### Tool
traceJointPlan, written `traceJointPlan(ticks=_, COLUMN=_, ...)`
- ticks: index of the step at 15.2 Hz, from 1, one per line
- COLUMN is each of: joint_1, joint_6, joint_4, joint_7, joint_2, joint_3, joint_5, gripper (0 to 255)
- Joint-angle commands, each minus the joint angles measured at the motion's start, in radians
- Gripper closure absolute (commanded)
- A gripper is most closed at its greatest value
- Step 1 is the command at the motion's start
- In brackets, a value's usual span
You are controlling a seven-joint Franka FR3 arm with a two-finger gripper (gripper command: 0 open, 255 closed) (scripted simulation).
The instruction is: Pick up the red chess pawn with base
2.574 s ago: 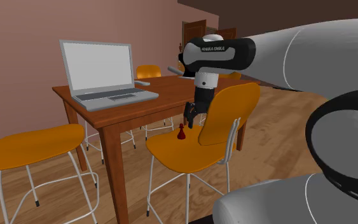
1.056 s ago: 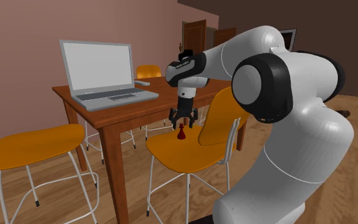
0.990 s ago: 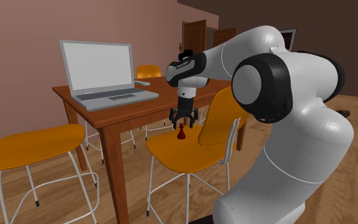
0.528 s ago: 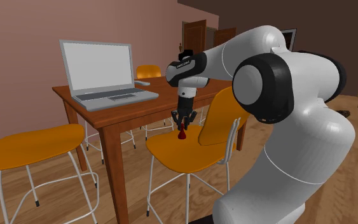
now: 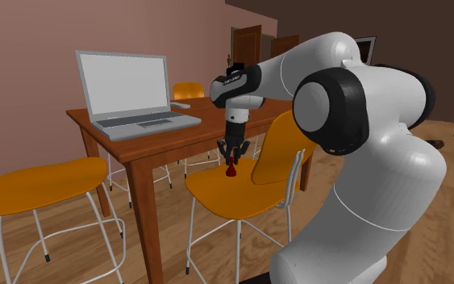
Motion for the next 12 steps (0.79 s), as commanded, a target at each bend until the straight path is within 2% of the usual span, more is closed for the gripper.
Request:
traceJointPlan(ticks=1, joint_1=0.005, joint_6=0.004, joint_4=0.035, joint_7=0.002, joint_2=0.002, joint_3=0.005, joint_5=0.002, gripper=255)
traceJointPlan(ticks=10, joint_1=0.004, joint_6=-0.117, joint_4=0.162, joint_7=0.014, joint_2=0.008, joint_3=0.003, joint_5=-0.001, gripper=255)
traceJointPlan(ticks=12, joint_1=0.004, joint_6=-0.119, joint_4=0.164, joint_7=0.014, joint_2=0.009, joint_3=0.003, joint_5=-0.001, gripper=255)
